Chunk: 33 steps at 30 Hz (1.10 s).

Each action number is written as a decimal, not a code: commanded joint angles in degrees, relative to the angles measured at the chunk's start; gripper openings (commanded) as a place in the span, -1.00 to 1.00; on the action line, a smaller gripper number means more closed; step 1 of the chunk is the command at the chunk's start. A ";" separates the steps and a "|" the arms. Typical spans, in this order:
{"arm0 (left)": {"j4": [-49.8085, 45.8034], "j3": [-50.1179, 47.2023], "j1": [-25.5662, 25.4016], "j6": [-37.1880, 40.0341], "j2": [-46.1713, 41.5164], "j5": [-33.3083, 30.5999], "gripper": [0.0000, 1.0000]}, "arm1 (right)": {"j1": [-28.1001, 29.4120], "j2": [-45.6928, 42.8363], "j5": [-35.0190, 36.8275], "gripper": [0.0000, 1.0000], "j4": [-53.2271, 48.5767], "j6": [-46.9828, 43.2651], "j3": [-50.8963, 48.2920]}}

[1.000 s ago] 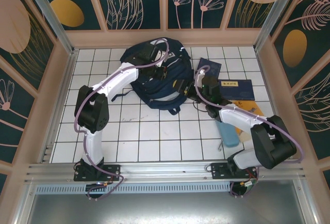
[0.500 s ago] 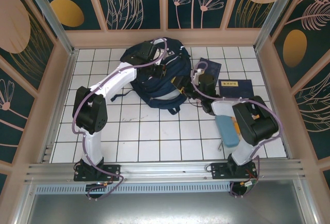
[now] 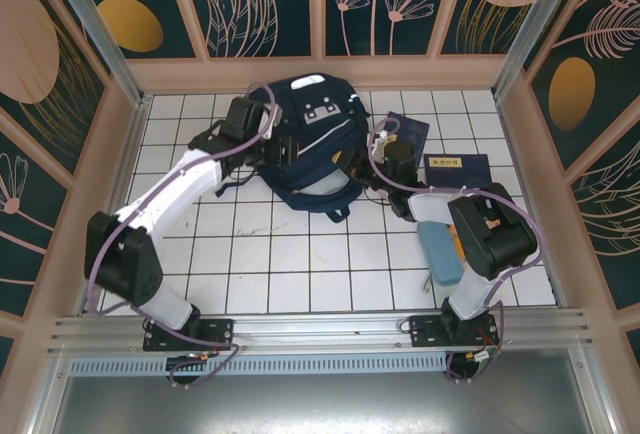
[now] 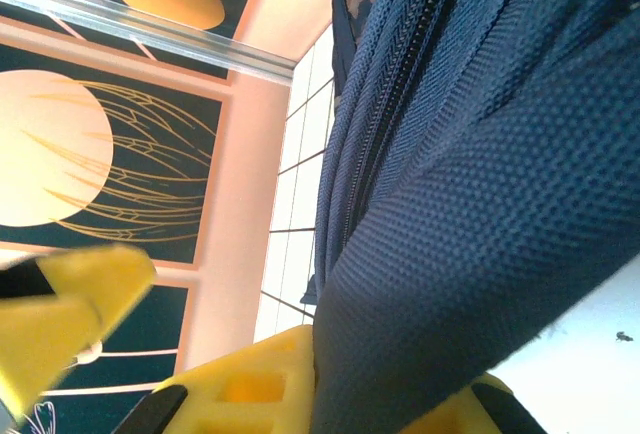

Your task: Pack the student bag

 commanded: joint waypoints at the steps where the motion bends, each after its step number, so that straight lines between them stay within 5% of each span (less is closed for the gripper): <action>1: 5.33 -9.40 -0.61 -0.16 -1.77 4.71 0.26 | 0.52 -3.68 0.09 -0.76 1.80 -1.90 3.63; 5: 10.55 -15.69 -1.78 0.67 -1.14 5.03 0.20 | 0.70 -3.78 -0.55 -0.78 -0.20 -2.24 5.48; 17: 14.08 -15.93 -2.37 4.34 6.32 -0.39 -0.11 | 0.79 -4.97 -0.90 -0.82 -2.29 -2.48 6.42; 25: 12.72 -14.82 -2.37 7.06 9.49 1.87 -0.15 | 0.79 -5.26 -1.07 -0.84 -3.18 -2.70 7.59; 33: 14.45 -14.93 -2.37 6.91 9.85 -0.24 -0.58 | 0.78 -5.44 -0.65 -0.85 -3.62 -2.67 7.73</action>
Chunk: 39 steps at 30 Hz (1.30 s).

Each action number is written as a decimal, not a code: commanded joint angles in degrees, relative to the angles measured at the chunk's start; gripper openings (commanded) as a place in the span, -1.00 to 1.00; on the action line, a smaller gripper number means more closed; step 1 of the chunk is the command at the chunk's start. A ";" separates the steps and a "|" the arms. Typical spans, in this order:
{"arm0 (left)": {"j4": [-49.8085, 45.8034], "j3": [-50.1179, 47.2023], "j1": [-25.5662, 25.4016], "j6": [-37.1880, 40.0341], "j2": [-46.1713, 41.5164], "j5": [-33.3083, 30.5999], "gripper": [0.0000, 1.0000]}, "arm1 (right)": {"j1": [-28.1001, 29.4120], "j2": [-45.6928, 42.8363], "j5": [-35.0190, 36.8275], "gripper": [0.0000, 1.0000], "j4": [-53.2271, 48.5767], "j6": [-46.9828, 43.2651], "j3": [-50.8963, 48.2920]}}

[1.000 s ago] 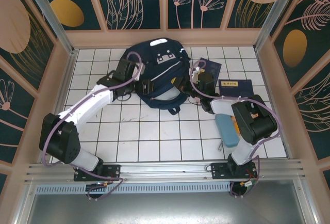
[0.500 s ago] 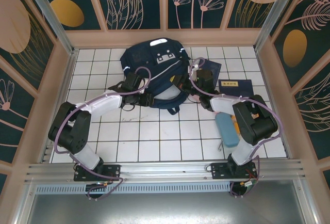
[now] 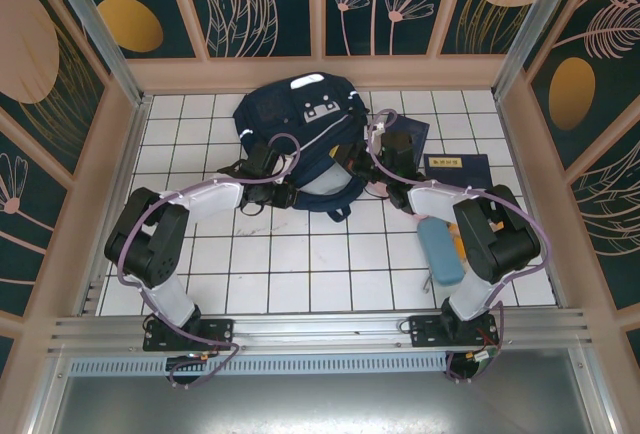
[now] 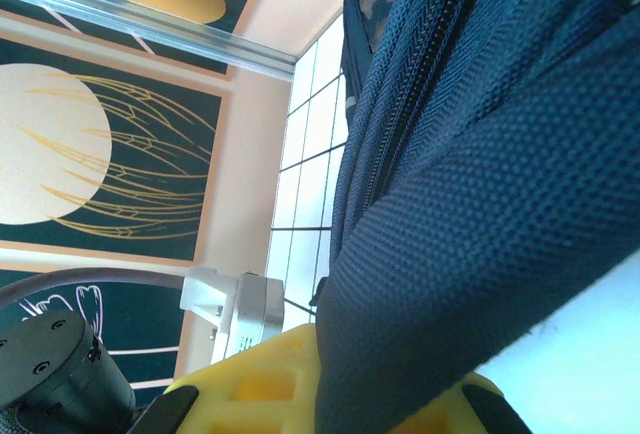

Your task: Pack the student bag

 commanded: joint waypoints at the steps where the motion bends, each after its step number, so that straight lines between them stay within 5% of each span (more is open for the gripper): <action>1: 1.21 0.60 -0.12 0.36 -0.31 -1.33 -0.62 | 0.32 -3.88 -0.29 -0.85 4.34 -1.32 2.94; 10: 1.99 -1.66 -0.12 -0.56 -5.08 -4.82 -1.00 | 0.36 -4.50 2.51 -0.88 1.28 -2.75 3.01; 19: 1.26 -4.33 -0.12 -3.16 -9.26 -10.07 -1.00 | 0.02 -5.14 7.27 -0.91 -5.24 -4.12 4.19; 25: 2.20 -5.18 -0.11 -3.37 -11.80 -3.61 -1.00 | -0.86 -4.66 6.88 -0.90 -5.92 -4.35 4.88; 28: 5.08 -6.36 -0.09 -4.08 -11.88 6.77 -0.37 | -0.95 -4.37 5.35 -0.91 -6.58 -4.82 5.93; 30: 6.95 -7.32 -0.10 -4.15 -11.58 7.91 -0.14 | -0.95 -4.23 4.50 -0.90 -6.64 -4.85 6.26; 39: 10.26 -6.86 -0.38 -3.25 -7.41 8.67 -0.12 | -0.95 -4.22 3.44 -0.90 -6.78 -4.72 6.60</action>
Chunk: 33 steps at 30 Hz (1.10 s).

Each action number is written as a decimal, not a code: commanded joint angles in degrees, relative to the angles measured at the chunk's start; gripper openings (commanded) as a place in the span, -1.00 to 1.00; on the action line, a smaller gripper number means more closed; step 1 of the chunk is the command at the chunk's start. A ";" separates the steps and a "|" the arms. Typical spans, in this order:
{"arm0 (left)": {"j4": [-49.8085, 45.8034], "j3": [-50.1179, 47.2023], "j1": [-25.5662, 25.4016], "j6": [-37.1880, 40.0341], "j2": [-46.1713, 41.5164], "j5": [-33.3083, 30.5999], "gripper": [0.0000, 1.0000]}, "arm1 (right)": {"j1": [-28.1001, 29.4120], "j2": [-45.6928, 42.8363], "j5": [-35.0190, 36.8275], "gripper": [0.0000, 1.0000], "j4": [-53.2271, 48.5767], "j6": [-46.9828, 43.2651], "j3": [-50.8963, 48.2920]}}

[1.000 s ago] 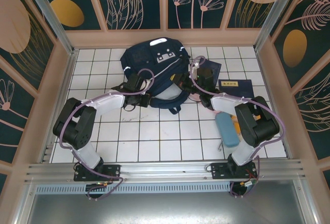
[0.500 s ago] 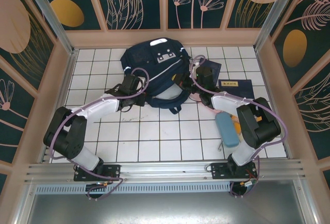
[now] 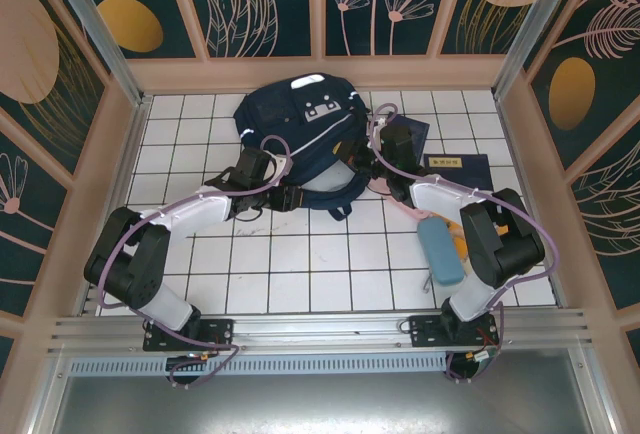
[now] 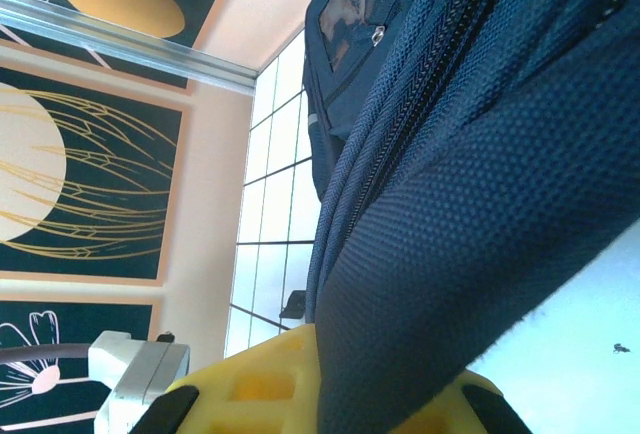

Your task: Pack the student bag

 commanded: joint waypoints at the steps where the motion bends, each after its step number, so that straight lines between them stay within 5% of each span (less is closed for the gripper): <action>1: 4.00 0.56 -0.25 0.85 1.52 0.54 -0.13 | -0.82 -2.21 -0.67 -0.91 3.87 -1.33 2.93; 11: 6.68 0.21 -0.18 4.95 4.52 -4.09 -0.23 | -0.82 -2.46 -1.11 -0.91 3.71 -1.22 3.24; 19: 9.53 -0.21 -0.25 6.69 4.84 -1.87 -0.70 | -0.82 -2.52 -0.94 -0.90 3.61 -1.06 3.32; 26: 6.88 -0.02 -0.25 6.32 3.63 -7.31 -1.00 | -0.82 -2.95 0.65 -0.91 2.11 -1.88 3.27; 33: 0.92 0.21 -0.25 2.92 1.90 -14.98 -1.00 | -0.97 -5.30 7.41 -0.91 -3.11 -4.10 3.65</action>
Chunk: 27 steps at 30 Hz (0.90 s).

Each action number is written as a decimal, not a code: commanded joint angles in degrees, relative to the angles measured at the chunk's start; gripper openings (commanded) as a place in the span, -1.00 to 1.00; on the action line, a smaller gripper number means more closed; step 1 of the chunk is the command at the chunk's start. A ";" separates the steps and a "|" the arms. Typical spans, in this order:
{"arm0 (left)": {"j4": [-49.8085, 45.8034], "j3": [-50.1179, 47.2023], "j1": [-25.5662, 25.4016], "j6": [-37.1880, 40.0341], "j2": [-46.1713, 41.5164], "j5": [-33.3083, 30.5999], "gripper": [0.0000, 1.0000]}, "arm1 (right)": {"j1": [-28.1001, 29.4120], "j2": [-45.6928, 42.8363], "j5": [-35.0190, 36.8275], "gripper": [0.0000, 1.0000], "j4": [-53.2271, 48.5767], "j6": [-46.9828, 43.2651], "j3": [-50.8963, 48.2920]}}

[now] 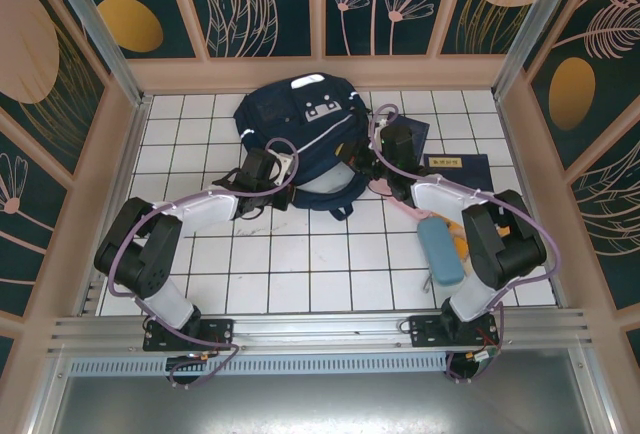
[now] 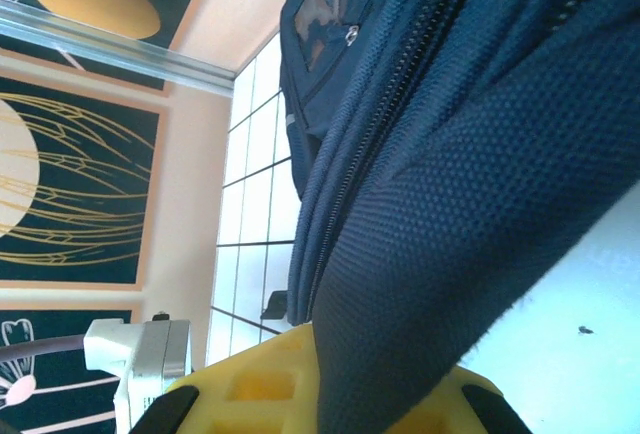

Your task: Pack the student bag

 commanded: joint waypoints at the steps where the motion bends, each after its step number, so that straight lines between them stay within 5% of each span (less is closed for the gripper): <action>1: -4.58 0.25 0.33 -2.60 -1.99 -7.36 -1.00 | -0.83 -4.70 6.38 -0.91 -0.15 -2.74 3.51; 7: -9.11 2.60 1.78 -7.34 -0.81 -17.47 -1.00 | -1.37 -5.34 7.68 -0.92 -1.66 -3.36 3.50; 16: -12.54 9.48 6.28 -14.53 2.98 -25.01 -0.95 | -0.12 -2.38 -2.90 -0.91 4.06 -3.12 5.16; 23: -18.08 12.26 6.65 -18.65 0.73 -25.21 0.21 | 0.96 -0.07 -5.66 -0.90 4.79 -1.24 6.78; 27: -17.48 10.56 6.65 -15.34 -5.11 -20.57 0.43 | 1.26 0.36 -7.21 -0.90 2.80 -1.77 8.31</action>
